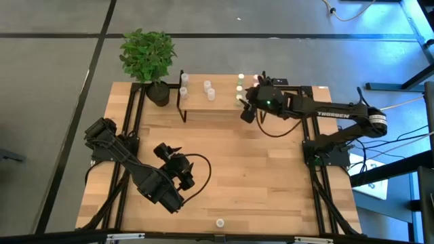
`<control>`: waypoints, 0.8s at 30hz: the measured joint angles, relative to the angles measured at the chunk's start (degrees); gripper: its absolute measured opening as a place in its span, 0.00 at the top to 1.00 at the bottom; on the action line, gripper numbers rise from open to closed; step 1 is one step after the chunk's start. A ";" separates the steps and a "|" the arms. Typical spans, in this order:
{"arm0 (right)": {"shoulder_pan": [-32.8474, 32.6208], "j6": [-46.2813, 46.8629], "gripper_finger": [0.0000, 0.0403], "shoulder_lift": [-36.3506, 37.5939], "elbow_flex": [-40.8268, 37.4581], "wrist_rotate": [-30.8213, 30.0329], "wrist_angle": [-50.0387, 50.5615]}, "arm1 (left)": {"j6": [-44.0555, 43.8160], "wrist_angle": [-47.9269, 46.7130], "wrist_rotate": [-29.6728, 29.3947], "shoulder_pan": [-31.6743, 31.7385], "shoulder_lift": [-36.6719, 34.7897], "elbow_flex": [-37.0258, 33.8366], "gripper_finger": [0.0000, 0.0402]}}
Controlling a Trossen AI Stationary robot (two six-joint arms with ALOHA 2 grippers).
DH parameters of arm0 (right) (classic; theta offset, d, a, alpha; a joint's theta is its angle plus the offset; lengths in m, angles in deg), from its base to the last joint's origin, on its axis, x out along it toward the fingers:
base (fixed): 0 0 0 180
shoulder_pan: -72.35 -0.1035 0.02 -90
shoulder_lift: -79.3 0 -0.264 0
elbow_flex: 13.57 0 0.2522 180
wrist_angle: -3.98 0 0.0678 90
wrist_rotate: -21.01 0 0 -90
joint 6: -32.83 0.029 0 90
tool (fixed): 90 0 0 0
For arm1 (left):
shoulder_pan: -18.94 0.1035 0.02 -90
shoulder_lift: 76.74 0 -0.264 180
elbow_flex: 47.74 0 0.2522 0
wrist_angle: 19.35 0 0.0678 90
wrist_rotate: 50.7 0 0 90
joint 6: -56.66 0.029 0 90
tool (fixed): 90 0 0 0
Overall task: Pick and place medicine bottles onto shelf by color
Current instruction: Adjust the white pill bottle on the shelf
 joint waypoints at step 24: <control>-18.45 -13.53 0.44 6.14 0.04 0.12 3.13 | 15.29 -0.20 -2.55 14.25 -6.45 4.56 0.14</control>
